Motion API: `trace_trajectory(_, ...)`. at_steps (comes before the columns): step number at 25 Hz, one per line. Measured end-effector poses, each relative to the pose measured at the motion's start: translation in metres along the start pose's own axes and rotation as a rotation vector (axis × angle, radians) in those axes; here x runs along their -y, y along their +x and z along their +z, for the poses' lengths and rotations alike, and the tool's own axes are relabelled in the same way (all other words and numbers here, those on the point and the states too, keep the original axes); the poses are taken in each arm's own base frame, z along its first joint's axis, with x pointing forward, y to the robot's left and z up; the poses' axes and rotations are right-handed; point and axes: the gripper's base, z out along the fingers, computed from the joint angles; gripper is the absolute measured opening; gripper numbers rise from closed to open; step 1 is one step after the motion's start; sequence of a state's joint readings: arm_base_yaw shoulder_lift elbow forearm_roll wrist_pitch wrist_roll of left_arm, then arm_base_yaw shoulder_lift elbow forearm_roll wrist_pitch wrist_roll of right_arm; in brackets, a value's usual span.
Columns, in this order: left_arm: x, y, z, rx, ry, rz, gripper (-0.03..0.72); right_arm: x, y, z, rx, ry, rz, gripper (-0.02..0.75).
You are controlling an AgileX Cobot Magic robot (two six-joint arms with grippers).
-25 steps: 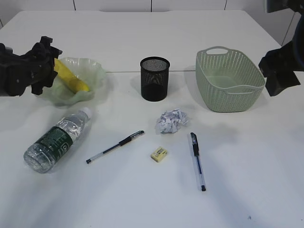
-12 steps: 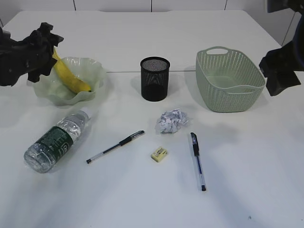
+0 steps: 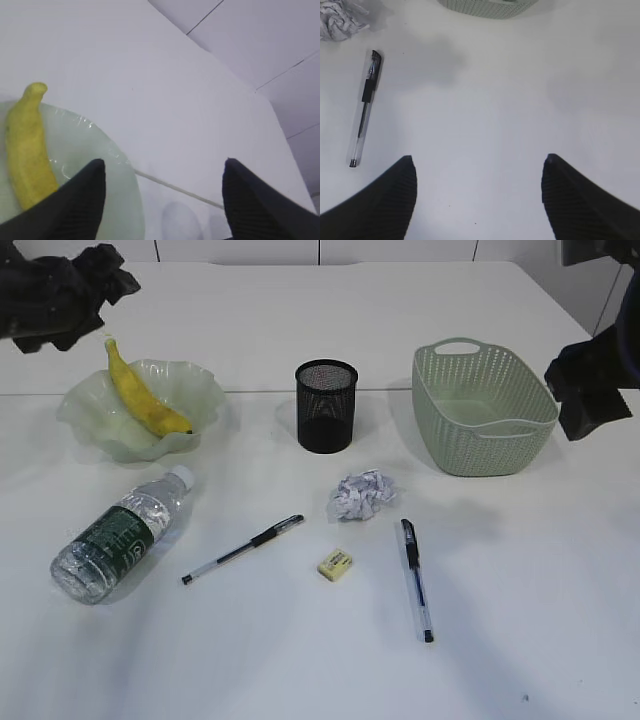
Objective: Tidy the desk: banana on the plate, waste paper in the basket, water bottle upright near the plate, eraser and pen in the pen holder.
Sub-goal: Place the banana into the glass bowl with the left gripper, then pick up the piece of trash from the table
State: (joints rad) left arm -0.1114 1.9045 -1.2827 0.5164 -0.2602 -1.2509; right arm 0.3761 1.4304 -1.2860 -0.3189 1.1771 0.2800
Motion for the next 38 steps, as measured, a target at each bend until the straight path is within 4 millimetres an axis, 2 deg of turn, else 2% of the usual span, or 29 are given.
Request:
trace_trajectory(4,0.017,-0.02,-0.025,0.013,-0.046,0.14,0.517,0.0,0.0,0.0,0.001,0.0,0.0,0.575)
trace_trajectory(8,0.025,-0.035,-0.049,0.028,-0.149,0.26,0.517,0.0,0.0,0.0,0.004,-0.001,0.0,0.575)
trace_trajectory(12,0.028,-0.039,-0.064,0.02,-0.279,0.342,0.516,0.0,0.0,0.0,0.004,-0.001,0.0,0.575)
trace_trajectory(17,0.026,-0.027,-0.069,-0.075,-0.415,0.518,0.511,0.0,0.0,0.0,0.004,-0.001,0.0,0.575)
trace_trajectory(20,0.023,-0.017,-0.072,-0.188,-0.476,0.611,0.51,0.0,0.0,0.0,0.004,-0.001,0.0,0.575)
trace_trajectory(30,0.012,0.016,-0.089,-0.665,-0.502,0.697,0.502,-0.003,-0.001,0.0,0.006,-0.03,0.012,0.575)
trace_trajectory(35,0.006,0.023,-0.101,-0.824,-0.568,0.69,0.489,-0.015,0.001,-0.003,0.006,-0.067,-0.012,0.575)
trace_trajectory(38,0.004,0.025,-0.104,-0.863,-0.575,0.701,0.489,-0.022,0.002,-0.005,0.004,-0.093,-0.024,0.575)
